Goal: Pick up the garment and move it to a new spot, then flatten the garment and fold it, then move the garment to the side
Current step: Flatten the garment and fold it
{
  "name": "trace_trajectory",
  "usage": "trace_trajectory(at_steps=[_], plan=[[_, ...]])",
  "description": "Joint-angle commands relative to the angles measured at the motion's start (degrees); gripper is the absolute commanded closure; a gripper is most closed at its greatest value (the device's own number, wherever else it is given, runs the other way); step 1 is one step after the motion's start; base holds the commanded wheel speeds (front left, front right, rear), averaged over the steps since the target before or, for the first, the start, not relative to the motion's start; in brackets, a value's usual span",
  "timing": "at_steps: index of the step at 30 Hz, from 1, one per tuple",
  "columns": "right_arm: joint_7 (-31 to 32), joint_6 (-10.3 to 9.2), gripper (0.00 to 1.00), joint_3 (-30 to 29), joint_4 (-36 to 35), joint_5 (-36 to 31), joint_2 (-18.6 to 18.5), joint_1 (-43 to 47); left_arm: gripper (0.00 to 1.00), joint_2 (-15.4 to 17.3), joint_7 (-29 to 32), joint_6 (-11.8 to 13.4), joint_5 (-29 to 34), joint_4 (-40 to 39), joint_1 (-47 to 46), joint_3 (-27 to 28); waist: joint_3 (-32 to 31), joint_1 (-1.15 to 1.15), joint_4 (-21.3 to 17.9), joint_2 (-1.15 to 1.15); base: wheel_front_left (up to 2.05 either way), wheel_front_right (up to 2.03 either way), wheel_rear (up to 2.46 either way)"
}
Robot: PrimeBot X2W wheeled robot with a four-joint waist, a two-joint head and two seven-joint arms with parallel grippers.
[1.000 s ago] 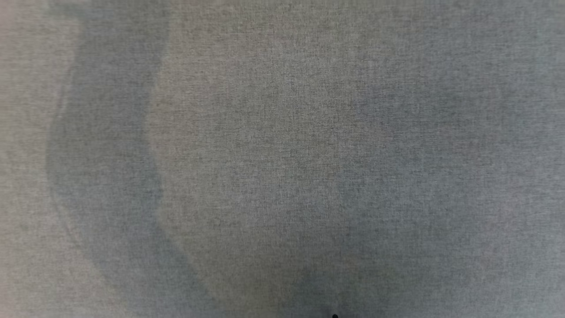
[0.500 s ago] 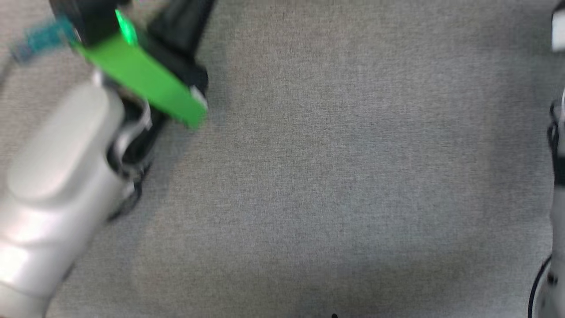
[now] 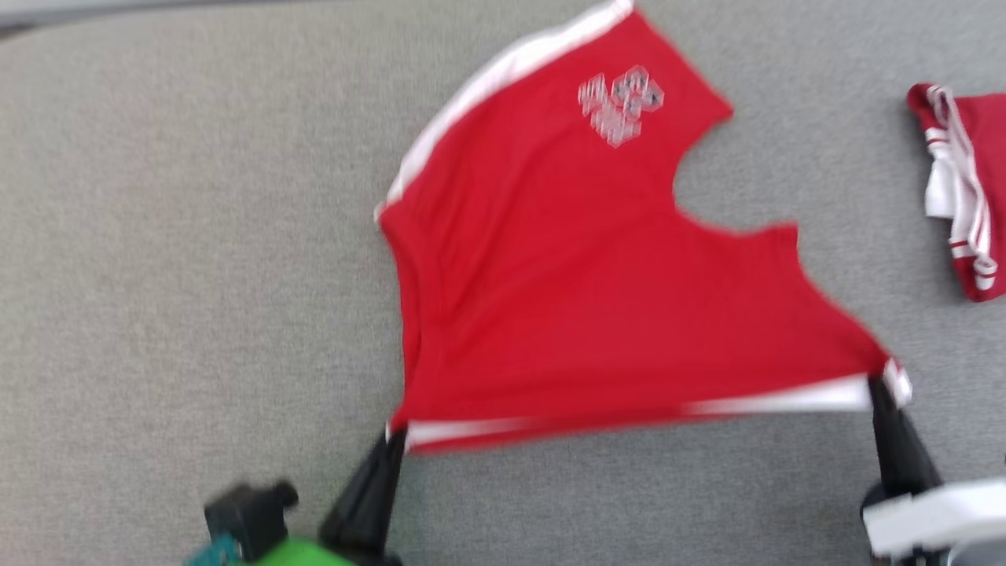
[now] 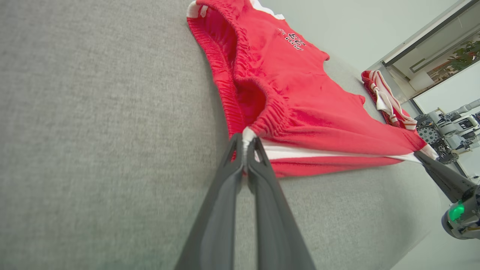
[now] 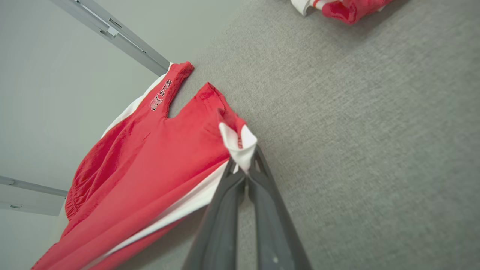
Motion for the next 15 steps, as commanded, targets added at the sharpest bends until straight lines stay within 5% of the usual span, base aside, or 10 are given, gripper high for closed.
trace_trajectory(at_steps=[1,7,15], plan=[[-1.13,-0.28,1.0,-1.31,-0.39,-0.85,-0.54,4.33,1.0,-0.07,-0.6,1.31,1.28,-0.44,5.35,2.14,-10.69,0.01,-2.63,0.0,0.0,0.0,0.0],[-1.36,-0.46,1.0,-3.74,-3.71,-1.84,-0.45,11.25,1.0,-3.02,-0.65,0.01,5.36,-4.11,15.91,5.17,-11.11,0.01,-0.96,0.0,0.0,0.0,0.0],[5.22,-0.2,1.0,-2.35,-1.87,-4.75,-0.66,-4.99,1.0,-5.41,2.08,-1.4,5.25,-5.3,7.05,4.97,-5.3,0.01,2.11,0.0,0.0,0.0,0.0]])
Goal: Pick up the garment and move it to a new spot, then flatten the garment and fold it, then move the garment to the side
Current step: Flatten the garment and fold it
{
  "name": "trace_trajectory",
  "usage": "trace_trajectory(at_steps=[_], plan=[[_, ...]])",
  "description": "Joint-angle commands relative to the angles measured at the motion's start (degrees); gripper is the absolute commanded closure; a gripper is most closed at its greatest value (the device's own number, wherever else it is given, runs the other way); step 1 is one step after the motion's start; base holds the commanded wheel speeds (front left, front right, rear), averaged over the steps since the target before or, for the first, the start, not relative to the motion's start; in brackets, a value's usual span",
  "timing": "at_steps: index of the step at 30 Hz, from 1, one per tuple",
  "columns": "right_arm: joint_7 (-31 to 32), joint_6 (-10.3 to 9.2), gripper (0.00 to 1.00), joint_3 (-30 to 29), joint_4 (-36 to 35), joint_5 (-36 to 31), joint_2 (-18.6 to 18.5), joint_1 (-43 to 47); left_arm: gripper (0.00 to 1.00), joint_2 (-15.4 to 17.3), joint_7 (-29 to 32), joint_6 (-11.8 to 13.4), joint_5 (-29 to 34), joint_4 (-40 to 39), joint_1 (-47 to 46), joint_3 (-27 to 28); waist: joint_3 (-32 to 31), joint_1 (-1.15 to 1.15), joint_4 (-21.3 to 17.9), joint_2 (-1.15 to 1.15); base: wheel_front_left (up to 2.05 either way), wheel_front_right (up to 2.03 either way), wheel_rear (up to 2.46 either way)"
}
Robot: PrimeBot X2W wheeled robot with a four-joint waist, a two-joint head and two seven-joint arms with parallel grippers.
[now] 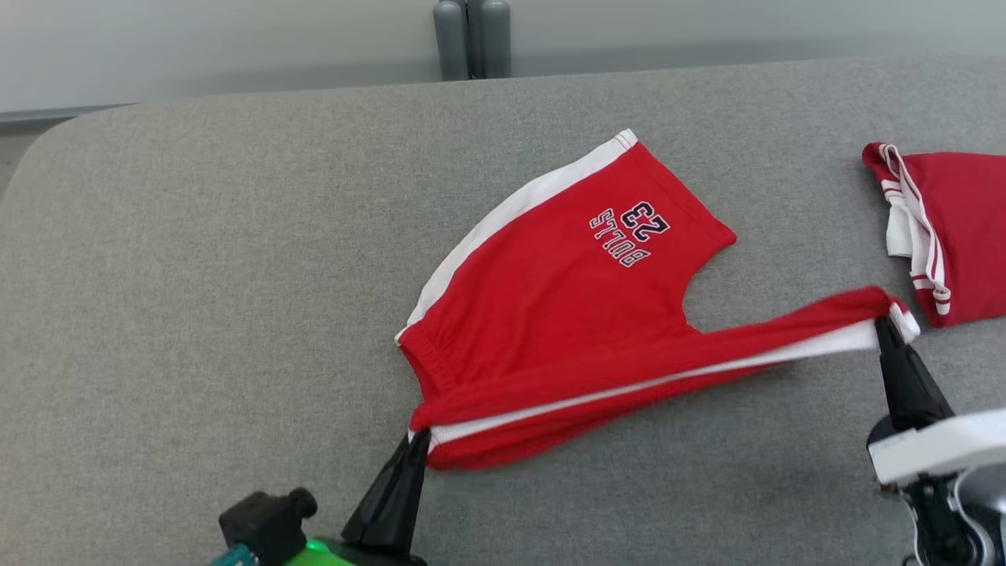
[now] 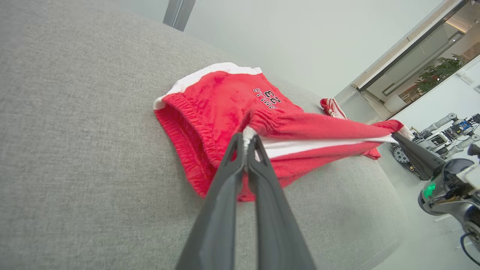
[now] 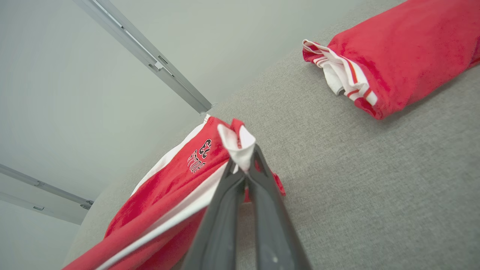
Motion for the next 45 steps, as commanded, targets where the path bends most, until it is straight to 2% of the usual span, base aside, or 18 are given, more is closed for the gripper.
trace_trajectory(at_steps=[1,10,15,26,37,38,39,40,41,45], plan=[[1.11,-0.12,1.0,-0.27,1.58,-1.35,-0.63,-3.96,1.0,-0.68,0.63,0.47,-0.44,-0.39,-2.37,0.55,4.49,0.01,2.52,0.0,0.0,0.0,0.0],[9.05,-0.11,1.0,-1.39,12.8,-8.56,-2.62,-23.13,1.0,-4.08,4.96,1.42,0.69,1.95,-11.42,-1.13,10.8,0.01,9.66,0.0,0.0,0.0,0.0],[11.89,-0.11,1.0,-1.57,17.63,-12.04,-4.14,-29.98,1.0,-6.17,6.49,0.35,-0.55,2.75,-14.26,-2.01,11.93,0.01,12.81,0.0,0.0,0.0,0.0],[18.04,-0.07,1.0,0.71,22.59,-17.86,-7.4,-40.42,1.0,-9.62,9.33,-1.23,-0.2,8.5,-22.68,-3.6,15.71,0.01,15.88,0.0,0.0,0.0,0.0],[20.58,-0.07,1.0,0.97,23.71,-20.53,-9.46,-44.51,1.0,-11.83,7.65,-2.58,-1.48,12.21,-25.47,-2.79,17.45,0.01,17.09,0.0,0.0,0.0,0.0],[20.58,-0.07,1.0,1.0,23.87,-20.73,-9.52,-44.8,0.95,-11.99,7.36,-2.47,-1.56,12.44,-25.64,-2.56,17.49,0.01,17.12,0.0,0.0,0.0,0.0],[20.39,-0.07,1.0,1.27,23.85,-21.2,-9.65,-45.22,0.76,-12.17,6.92,-2.26,-1.75,12.64,-25.9,-2.25,17.57,0.01,17.12,0.0,0.0,0.0,0.0],[19.84,-0.07,0.65,1.3,23.76,-21.56,-9.7,-45.59,0.56,-12.38,6.48,-2.16,-1.79,12.78,-26.13,-2.0,17.63,0.01,17.12,0.0,0.0,0.0,0.0],[19.25,-0.07,0.0,1.12,23.74,-21.99,-9.64,-45.88,0.0,-12.67,6.05,-2.1,-1.93,12.99,-26.31,-1.8,17.68,0.01,17.11,0.0,0.0,0.0,0.0],[16.88,-0.06,0.0,0.94,24.35,-23.46,-9.1,-46.55,0.0,-13.43,4.91,-1.6,-1.91,14.4,-27.03,-1.47,17.63,0.01,17.04,0.0,0.0,0.0,0.0]])
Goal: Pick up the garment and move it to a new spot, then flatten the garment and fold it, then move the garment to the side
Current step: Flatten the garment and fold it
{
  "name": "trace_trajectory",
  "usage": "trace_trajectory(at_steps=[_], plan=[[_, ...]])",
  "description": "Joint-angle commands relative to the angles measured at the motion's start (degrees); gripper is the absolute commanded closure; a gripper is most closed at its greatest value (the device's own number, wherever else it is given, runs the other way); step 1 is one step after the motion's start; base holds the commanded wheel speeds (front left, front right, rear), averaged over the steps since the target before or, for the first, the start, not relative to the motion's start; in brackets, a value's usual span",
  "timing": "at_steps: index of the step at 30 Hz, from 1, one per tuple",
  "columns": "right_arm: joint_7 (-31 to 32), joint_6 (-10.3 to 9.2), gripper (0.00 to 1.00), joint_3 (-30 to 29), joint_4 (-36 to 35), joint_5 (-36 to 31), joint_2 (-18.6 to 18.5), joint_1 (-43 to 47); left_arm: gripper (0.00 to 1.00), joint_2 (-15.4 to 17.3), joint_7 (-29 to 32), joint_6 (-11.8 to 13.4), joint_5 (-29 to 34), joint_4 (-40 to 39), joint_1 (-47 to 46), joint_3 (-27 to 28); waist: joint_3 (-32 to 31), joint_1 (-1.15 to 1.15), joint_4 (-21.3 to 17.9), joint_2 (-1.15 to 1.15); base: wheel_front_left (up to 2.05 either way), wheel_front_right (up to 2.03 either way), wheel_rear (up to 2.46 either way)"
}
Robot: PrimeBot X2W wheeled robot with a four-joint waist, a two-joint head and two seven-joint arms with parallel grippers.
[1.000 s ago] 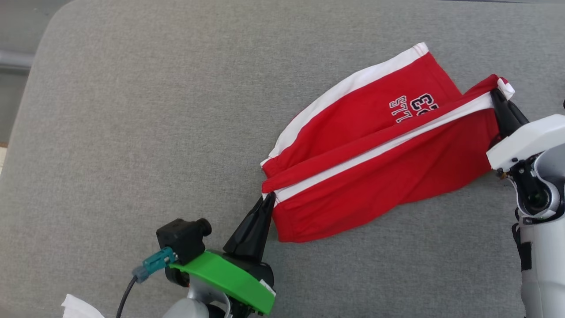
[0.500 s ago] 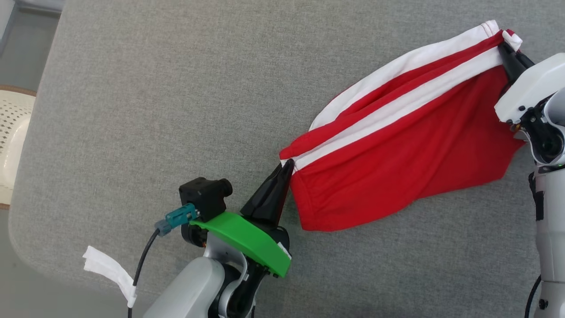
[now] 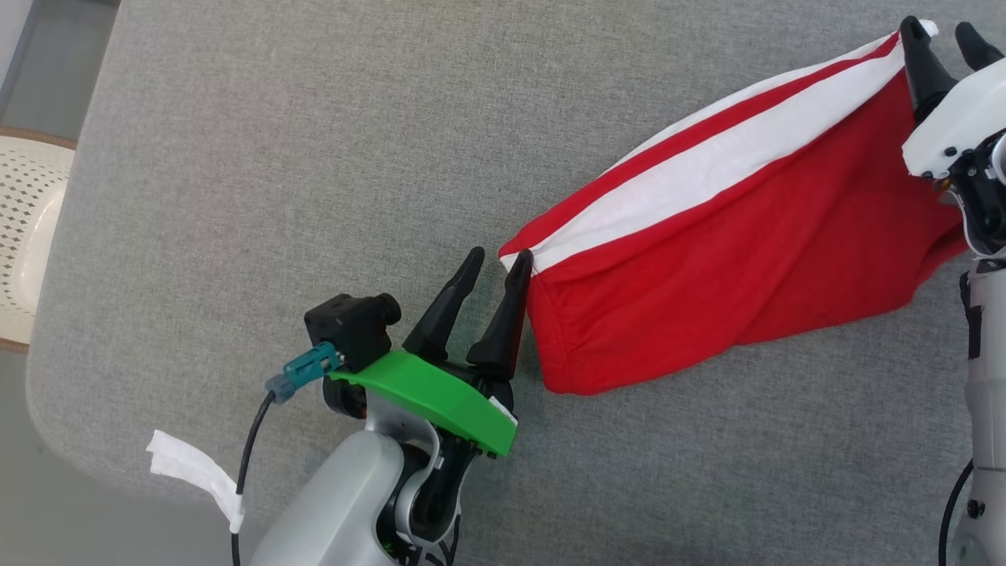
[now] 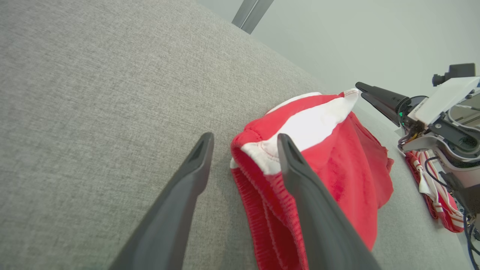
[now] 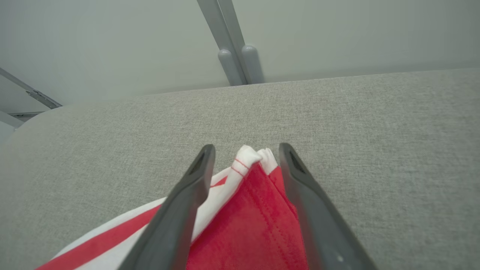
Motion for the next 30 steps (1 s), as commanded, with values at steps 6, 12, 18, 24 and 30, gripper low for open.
trace_trajectory(at_steps=[6,12,18,24,30], plan=[[-5.64,0.02,0.0,5.73,-1.69,-2.71,-3.36,2.0,0.0,0.73,-2.06,1.53,0.96,1.25,0.67,0.68,-1.2,0.0,-1.72,0.0,0.0,0.0,0.0],[-8.65,0.02,0.0,14.04,-4.66,-6.42,-9.59,7.27,0.0,3.44,-6.71,5.49,7.12,-2.05,4.55,2.18,-2.77,0.0,-3.96,0.0,0.0,0.0,0.0],[-0.91,0.02,0.0,17.06,-6.37,-5.41,-14.45,10.69,0.0,3.16,-7.95,8.02,17.6,-7.65,9.76,6.34,-1.84,0.0,-4.27,0.0,0.0,0.0,0.0],[4.94,0.02,0.0,18.52,-5.82,-3.32,-15.88,9.46,0.0,-0.5,-7.91,5.58,25.55,-10.22,12.54,10.98,0.25,0.0,-2.15,0.0,0.0,0.0,0.0],[9.68,0.02,0.0,21.59,-2.21,-1.83,-17.46,8.77,0.0,-2.38,-7.92,2.56,28.6,-8.86,13.8,13.24,0.0,0.0,-0.34,0.0,0.0,0.0,0.0]])
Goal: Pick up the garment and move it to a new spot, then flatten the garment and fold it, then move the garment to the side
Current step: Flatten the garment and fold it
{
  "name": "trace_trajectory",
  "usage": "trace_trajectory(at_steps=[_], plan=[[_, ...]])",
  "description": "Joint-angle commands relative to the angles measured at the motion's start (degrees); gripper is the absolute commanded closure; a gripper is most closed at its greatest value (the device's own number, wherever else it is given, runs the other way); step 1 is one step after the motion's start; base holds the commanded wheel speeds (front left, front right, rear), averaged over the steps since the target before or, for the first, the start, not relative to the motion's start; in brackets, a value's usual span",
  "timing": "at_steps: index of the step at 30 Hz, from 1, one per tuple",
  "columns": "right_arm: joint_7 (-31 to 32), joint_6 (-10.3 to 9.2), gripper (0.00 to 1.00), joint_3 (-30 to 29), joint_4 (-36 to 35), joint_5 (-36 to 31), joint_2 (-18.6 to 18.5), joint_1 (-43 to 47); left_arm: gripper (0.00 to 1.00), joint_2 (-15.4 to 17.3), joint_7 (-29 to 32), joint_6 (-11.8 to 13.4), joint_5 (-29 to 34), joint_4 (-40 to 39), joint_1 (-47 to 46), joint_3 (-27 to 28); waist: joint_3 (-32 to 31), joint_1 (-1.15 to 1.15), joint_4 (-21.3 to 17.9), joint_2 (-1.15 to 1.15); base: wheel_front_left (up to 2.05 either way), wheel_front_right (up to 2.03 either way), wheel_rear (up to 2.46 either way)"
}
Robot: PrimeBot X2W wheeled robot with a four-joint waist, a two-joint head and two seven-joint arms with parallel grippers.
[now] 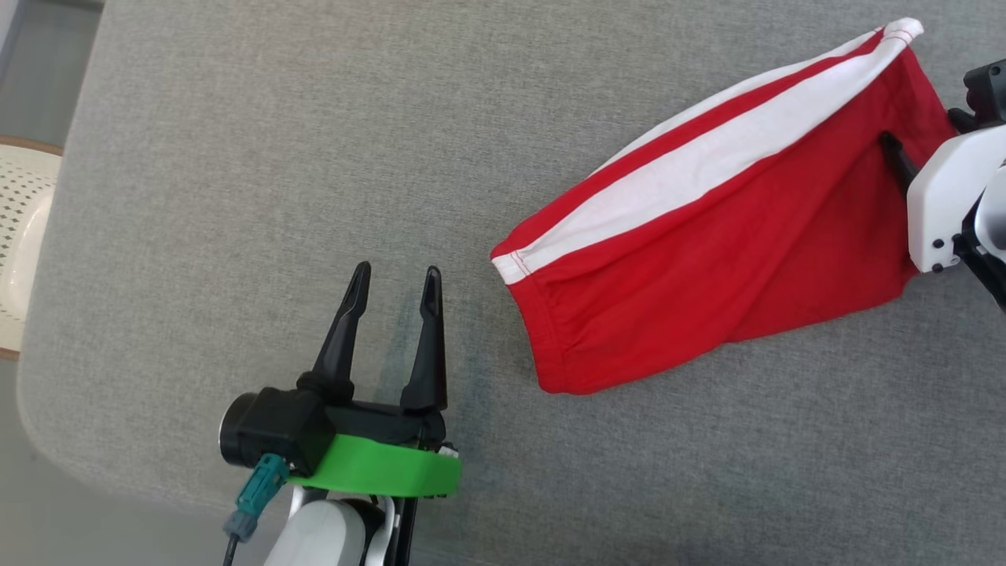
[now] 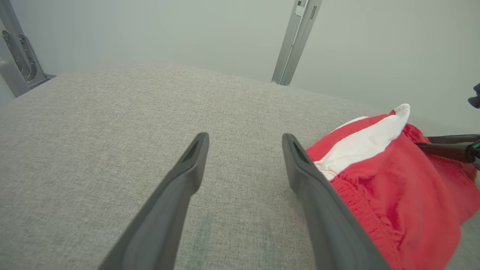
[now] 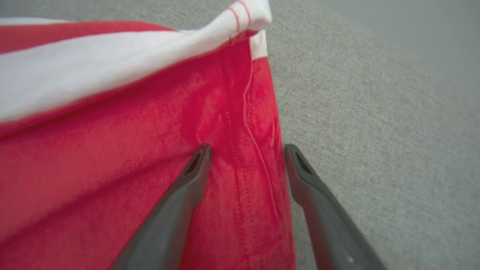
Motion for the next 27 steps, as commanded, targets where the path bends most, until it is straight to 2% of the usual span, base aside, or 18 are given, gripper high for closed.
trace_trajectory(at_steps=[1,2,3,8,11,17,22,27], plan=[[1.95,0.03,0.15,1.55,2.47,-0.23,-0.02,1.45,0.0,-0.11,-0.13,-0.5,0.6,0.49,0.84,0.56,-0.62,0.0,0.78,0.0,0.0,0.0,0.0],[2.59,0.05,0.83,2.62,2.81,0.19,-0.26,2.07,0.0,-0.19,-0.13,-0.7,1.19,0.81,1.03,0.76,-1.26,0.0,0.77,0.0,0.0,0.0,0.0],[3.5,0.18,1.0,3.35,3.3,1.54,-0.09,2.86,0.0,-0.26,-0.13,-0.89,1.7,1.23,1.56,1.09,-2.18,0.0,0.54,0.0,0.0,0.0,0.0],[3.1,0.17,1.0,2.89,3.68,6.99,0.86,5.57,0.0,-0.31,-0.12,-2.06,2.4,3.14,4.37,1.99,-7.4,0.0,-2.21,0.0,0.0,0.0,0.0],[1.78,0.17,1.0,1.13,1.75,12.25,2.95,7.57,0.0,-0.25,-0.13,-2.63,2.48,4.64,7.19,2.9,-11.82,0.0,-5.19,0.0,0.0,0.0,0.0],[2.6,0.02,1.0,-3.67,-2.28,19.22,3.03,12.09,0.0,-0.25,-0.07,-3.28,3.74,5.71,11.32,5.04,-16.77,0.0,-11.24,0.0,0.0,0.0,0.0],[3.5,0.02,1.0,-11.6,-2.06,20.97,1.79,16.15,0.0,-0.25,-0.07,-4.46,4.62,6.28,12.21,5.79,-17.3,0.0,-12.71,0.0,0.0,0.0,0.0],[2.27,0.02,1.0,-19.16,-1.05,18.84,0.34,18.97,0.0,-0.25,-0.07,-4.61,4.12,6.87,13.3,5.79,-17.38,0.0,-12.12,0.0,0.0,0.0,0.0]])
